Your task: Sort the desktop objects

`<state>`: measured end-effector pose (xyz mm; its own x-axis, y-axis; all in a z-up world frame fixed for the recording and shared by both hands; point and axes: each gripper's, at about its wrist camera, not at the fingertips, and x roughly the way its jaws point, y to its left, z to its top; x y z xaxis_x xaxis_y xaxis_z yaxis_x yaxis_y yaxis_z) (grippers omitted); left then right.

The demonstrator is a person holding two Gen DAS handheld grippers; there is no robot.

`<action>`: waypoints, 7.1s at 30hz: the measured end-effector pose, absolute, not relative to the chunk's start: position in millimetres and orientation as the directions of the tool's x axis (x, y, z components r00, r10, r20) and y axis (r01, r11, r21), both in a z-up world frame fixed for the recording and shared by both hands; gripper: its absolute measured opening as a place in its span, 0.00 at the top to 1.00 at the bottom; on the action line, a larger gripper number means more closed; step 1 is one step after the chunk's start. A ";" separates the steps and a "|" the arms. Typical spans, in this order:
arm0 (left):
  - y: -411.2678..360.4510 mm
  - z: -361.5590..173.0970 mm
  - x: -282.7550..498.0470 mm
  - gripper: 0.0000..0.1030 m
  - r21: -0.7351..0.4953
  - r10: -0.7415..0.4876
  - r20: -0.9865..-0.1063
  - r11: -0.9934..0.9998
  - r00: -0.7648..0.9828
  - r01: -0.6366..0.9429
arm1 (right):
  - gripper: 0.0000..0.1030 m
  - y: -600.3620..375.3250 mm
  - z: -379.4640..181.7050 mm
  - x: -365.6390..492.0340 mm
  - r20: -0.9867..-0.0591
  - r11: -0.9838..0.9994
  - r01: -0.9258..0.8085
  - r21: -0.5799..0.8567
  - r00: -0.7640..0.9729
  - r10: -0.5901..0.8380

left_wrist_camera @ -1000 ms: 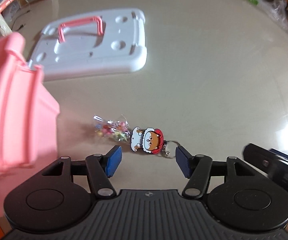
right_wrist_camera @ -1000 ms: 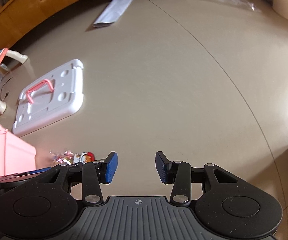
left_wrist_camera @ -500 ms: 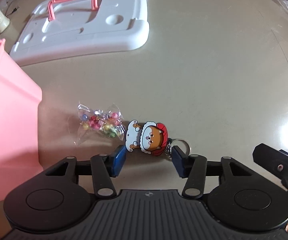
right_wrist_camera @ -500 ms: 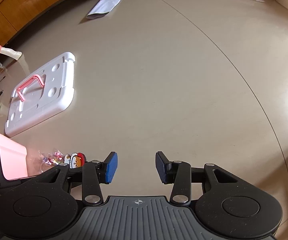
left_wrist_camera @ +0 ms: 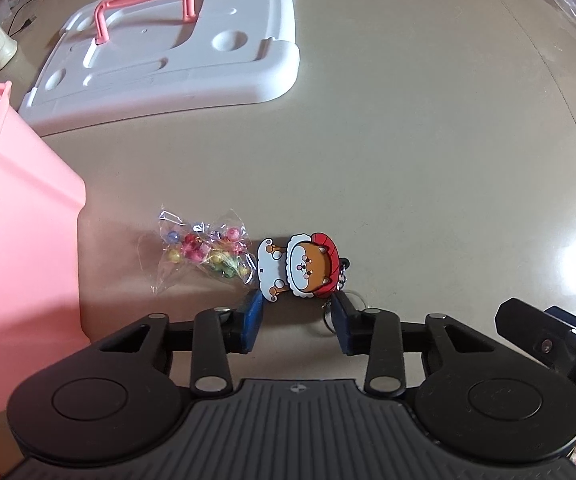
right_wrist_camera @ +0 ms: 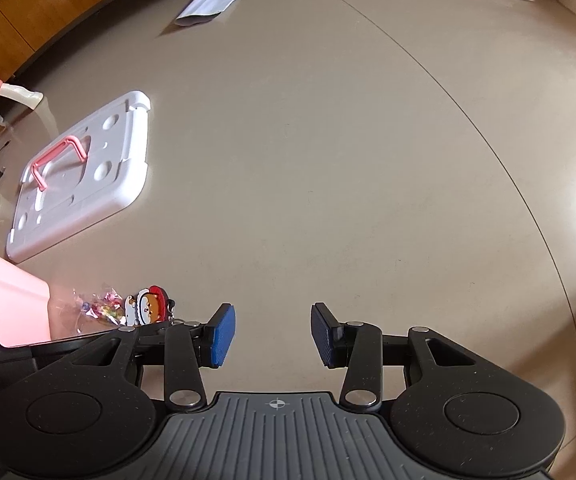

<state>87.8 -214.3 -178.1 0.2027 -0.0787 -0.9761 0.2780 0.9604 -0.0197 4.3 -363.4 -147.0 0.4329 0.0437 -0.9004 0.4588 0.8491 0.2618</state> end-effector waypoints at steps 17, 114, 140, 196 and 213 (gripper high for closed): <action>-206.1 -145.2 82.9 0.96 -0.039 -0.108 -0.963 0.962 0.248 0.271 | 0.62 -361.2 -136.0 3.4 -0.894 0.856 0.449 0.257 0.446 0.034; -168.8 -7.2 77.2 0.60 -0.004 -0.066 -0.900 0.990 0.431 0.143 | 0.62 -324.2 -55.3 25.5 -0.846 0.897 0.357 0.261 0.533 0.034; 52.4 19.7 85.7 0.59 0.033 0.121 -0.893 0.978 0.433 -0.205 | 0.62 -123.9 27.3 71.7 -0.812 0.975 -0.014 0.221 0.551 0.192; -58.6 -48.8 79.5 0.50 0.135 0.120 -0.921 0.991 0.371 0.014 | 0.62 -213.7 -144.4 108.0 -0.901 0.980 0.067 0.185 0.409 0.142; -50.7 -46.4 86.0 0.48 0.105 0.097 -0.928 0.994 0.360 0.004 | 0.60 -199.1 -179.4 131.6 -0.914 0.978 0.052 0.200 0.369 0.168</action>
<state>86.0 -50.7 -46.4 0.3601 0.0969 -0.9279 0.0042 0.9944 0.1055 131.6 -199.1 -179.4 0.3694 0.1676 -0.9140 0.0518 0.9784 0.2003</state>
